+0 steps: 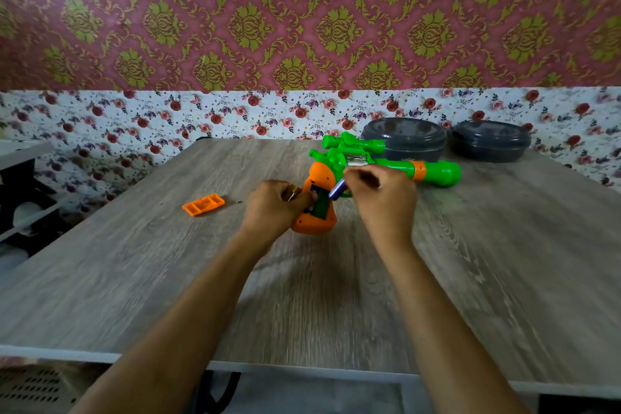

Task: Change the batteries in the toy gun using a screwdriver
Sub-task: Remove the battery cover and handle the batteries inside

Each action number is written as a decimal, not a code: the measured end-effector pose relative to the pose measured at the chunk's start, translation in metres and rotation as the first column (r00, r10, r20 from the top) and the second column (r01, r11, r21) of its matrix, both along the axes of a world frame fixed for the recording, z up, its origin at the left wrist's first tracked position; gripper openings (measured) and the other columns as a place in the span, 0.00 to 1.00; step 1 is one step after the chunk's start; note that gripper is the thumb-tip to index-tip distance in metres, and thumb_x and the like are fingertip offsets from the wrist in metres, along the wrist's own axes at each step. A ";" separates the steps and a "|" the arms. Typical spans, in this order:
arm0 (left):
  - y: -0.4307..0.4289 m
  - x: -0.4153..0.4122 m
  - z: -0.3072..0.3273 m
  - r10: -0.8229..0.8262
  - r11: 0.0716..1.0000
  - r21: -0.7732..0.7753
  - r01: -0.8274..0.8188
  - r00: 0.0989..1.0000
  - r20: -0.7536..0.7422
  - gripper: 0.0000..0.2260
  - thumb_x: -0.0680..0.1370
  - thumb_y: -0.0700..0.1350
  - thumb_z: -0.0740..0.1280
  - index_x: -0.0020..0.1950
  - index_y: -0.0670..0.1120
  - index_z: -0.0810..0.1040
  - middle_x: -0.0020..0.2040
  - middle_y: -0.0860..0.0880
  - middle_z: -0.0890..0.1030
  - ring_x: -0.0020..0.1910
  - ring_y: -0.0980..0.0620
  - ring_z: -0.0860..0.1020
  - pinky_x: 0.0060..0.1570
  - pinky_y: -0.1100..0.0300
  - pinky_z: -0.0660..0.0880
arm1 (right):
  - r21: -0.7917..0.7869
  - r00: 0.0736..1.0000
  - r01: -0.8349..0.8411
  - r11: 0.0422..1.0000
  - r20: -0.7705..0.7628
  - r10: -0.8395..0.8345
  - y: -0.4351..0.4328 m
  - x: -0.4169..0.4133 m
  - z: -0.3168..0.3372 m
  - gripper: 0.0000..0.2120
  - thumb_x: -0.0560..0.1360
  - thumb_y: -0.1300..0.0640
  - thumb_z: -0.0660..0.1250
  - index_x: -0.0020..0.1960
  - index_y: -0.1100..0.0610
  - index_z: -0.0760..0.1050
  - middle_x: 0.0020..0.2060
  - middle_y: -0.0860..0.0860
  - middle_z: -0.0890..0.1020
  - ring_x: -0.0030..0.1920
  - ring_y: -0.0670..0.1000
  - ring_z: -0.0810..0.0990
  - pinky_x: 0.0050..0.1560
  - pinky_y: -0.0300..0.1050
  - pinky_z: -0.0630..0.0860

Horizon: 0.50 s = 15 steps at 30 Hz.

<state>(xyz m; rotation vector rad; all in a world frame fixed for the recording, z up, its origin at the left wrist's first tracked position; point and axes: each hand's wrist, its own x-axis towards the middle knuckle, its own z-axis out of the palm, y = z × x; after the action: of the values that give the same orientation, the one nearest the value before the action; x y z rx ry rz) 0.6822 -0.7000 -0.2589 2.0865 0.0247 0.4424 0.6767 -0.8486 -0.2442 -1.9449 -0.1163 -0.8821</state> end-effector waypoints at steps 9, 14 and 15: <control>0.004 0.000 0.002 -0.018 0.995 -0.104 0.012 0.998 -0.057 0.19 0.74 0.47 0.70 0.47 0.29 0.78 0.34 0.40 0.72 0.30 0.50 0.66 0.32 0.58 0.62 | -0.277 0.786 0.453 0.848 -0.325 -0.526 -0.064 0.016 -0.007 0.11 0.73 0.52 0.67 0.53 0.55 0.80 0.50 0.60 0.82 0.56 0.61 0.75 0.47 0.49 0.72; 0.005 -0.003 0.004 -0.018 0.990 -0.138 0.009 0.998 -0.067 0.18 0.75 0.47 0.70 0.47 0.30 0.78 0.30 0.43 0.68 0.27 0.52 0.64 0.30 0.60 0.61 | -0.448 0.682 0.342 0.826 -0.486 -0.546 -0.068 0.021 -0.024 0.16 0.74 0.52 0.67 0.58 0.59 0.76 0.58 0.60 0.78 0.61 0.61 0.71 0.56 0.49 0.70; 0.005 -0.004 0.005 -0.016 0.990 -0.144 0.006 0.997 -0.069 0.17 0.74 0.47 0.70 0.47 0.30 0.78 0.29 0.45 0.67 0.27 0.52 0.64 0.30 0.60 0.61 | -0.452 0.676 0.342 0.824 -0.491 -0.549 -0.068 0.021 -0.024 0.16 0.74 0.52 0.67 0.58 0.59 0.76 0.58 0.60 0.78 0.61 0.61 0.71 0.57 0.49 0.69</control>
<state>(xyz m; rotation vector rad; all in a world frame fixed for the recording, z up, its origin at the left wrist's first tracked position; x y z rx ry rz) 0.6785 -0.6946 -0.2541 1.9584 0.0842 0.3505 0.6974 -0.9170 -0.2684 -2.5433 0.6823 -0.5056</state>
